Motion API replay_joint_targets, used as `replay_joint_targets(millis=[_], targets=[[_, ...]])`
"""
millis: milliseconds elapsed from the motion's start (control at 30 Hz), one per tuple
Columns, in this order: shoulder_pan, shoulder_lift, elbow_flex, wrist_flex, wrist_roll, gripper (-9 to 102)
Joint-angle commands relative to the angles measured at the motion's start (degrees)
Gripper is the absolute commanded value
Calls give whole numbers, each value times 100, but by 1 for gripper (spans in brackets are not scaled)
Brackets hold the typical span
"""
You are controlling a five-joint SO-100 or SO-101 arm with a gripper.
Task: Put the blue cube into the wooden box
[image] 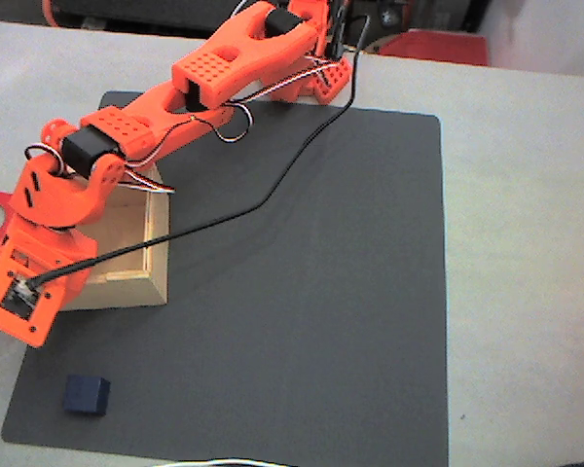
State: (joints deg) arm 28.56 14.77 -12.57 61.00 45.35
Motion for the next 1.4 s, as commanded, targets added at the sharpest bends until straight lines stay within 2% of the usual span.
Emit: replay_joint_targets(millis=[0, 200, 467, 833, 933, 1167, 1367], targets=[[-185, 88, -105, -88, 62, 20], [-694, -44, -105, -149, 132, 18], [-967, -343, -105, -1037, 589, 19], [-633, -642, -105, -1846, 853, 20], [-501, -861, -105, -2039, 1318, 22], [-220, -976, -105, -1767, 2092, 21], [-211, -1081, -79, -2320, 2426, 16]])
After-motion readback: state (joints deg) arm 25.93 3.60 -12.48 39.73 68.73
